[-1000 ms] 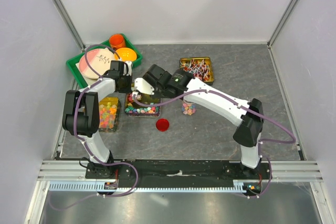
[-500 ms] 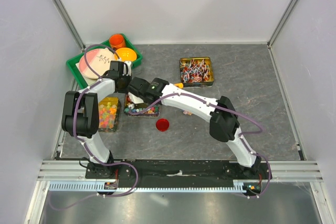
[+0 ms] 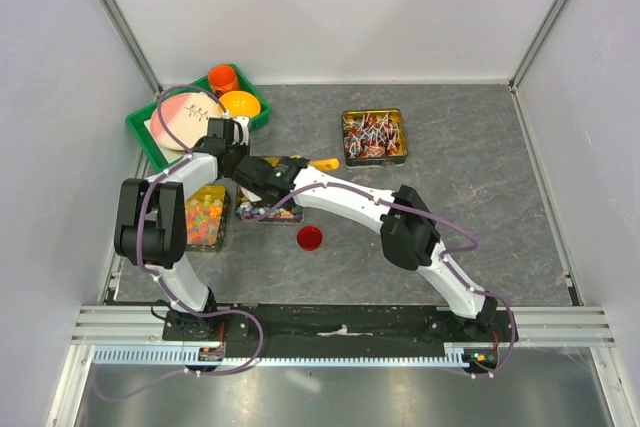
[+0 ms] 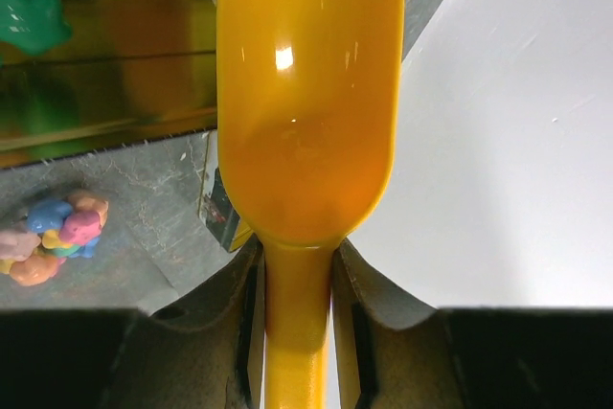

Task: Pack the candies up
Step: Scoop the fake candies from the storage box.

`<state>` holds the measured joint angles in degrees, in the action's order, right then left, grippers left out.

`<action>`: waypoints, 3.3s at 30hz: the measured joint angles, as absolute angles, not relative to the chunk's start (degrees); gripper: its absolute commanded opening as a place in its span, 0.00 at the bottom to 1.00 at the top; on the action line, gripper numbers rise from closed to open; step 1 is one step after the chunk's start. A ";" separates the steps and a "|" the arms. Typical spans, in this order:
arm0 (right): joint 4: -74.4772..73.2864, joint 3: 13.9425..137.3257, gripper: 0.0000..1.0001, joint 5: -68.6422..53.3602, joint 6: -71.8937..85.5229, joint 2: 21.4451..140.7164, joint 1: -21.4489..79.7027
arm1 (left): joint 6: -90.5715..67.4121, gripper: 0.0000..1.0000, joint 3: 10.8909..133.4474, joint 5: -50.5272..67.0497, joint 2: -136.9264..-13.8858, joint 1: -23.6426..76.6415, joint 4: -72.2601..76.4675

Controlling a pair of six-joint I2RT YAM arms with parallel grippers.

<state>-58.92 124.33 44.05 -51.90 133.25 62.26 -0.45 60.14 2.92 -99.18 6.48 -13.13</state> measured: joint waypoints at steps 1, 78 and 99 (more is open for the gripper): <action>-58.63 124.33 0.00 44.18 -52.12 133.40 62.57 | -0.45 0.02 60.05 2.94 -99.13 6.48 -13.04; -42.96 111.92 0.00 6.74 -40.23 130.96 62.33 | 0.71 0.02 59.53 -1.28 -100.22 6.52 -17.10; -35.11 100.79 0.00 -13.65 -32.03 124.05 54.61 | 0.67 0.02 61.28 -2.83 -101.51 6.90 -19.22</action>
